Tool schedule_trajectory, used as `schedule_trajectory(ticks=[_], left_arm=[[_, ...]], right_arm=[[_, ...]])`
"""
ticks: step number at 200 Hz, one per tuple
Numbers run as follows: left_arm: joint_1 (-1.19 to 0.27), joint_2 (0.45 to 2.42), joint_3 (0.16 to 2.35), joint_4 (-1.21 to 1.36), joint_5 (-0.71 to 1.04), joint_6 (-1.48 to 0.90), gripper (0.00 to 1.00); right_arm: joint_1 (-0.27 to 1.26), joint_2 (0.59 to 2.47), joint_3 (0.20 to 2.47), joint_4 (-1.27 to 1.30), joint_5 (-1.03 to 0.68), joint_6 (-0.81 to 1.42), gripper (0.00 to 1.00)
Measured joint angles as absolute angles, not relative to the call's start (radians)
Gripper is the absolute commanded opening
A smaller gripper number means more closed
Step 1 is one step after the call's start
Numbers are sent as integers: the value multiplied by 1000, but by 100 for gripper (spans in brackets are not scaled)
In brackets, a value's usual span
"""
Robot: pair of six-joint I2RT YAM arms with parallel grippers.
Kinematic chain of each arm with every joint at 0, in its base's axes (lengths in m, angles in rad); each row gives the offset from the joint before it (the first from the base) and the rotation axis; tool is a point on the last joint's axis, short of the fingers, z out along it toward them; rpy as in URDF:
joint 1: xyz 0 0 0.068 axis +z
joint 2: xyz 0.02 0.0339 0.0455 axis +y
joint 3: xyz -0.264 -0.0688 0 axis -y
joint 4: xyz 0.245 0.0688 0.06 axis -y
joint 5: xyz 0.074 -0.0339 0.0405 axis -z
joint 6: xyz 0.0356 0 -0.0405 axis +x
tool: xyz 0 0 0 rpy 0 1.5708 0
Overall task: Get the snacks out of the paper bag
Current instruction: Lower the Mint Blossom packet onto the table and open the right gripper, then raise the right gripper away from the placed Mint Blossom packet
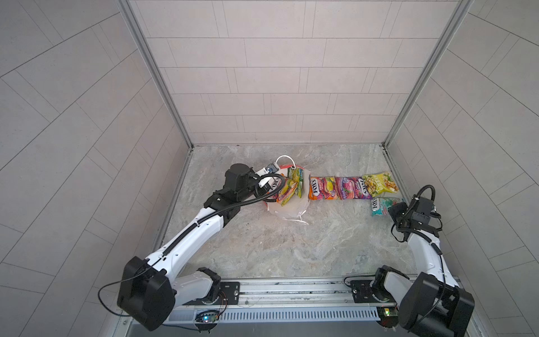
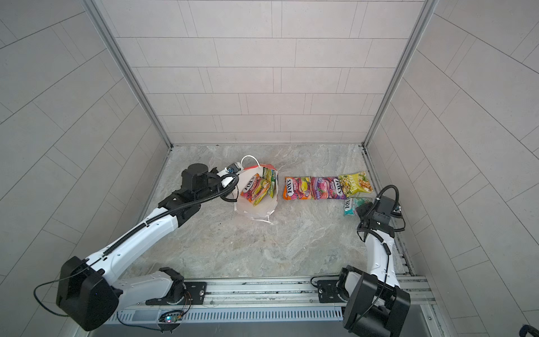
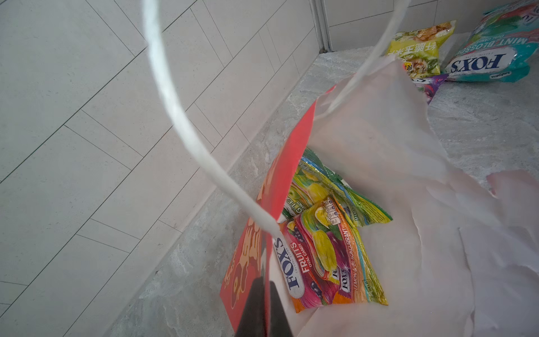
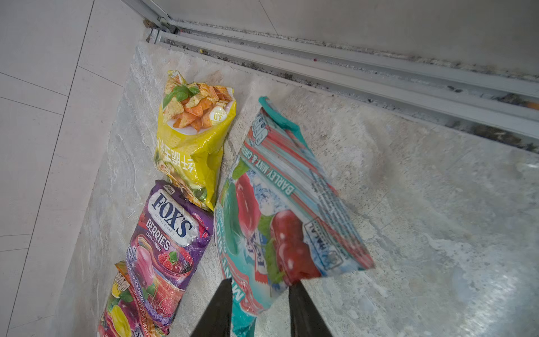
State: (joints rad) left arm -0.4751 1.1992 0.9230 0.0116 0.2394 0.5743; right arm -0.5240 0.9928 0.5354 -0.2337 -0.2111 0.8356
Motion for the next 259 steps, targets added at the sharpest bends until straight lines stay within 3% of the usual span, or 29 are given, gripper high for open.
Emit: schedule_trajectory(ticks=[87,111,136,152,259], left_arm=[[-475,1200,923,12,239,573,0],[-473,1201,923,12,241,573,0],[-473,1206,923,14,244,572,0],[-473,1206,923,14,246,572,0],[-473,1208,923,14,255,572,0]], right_arm=[[-536,992,597,-236,-215,857,40],[-468,996,596,-239,-225,829,34],[-274,1036,598,-281,-190,738,18],[-185,1071,596,-307,-172,690,14],[-157,1323,572,-223,-62,748,20]])
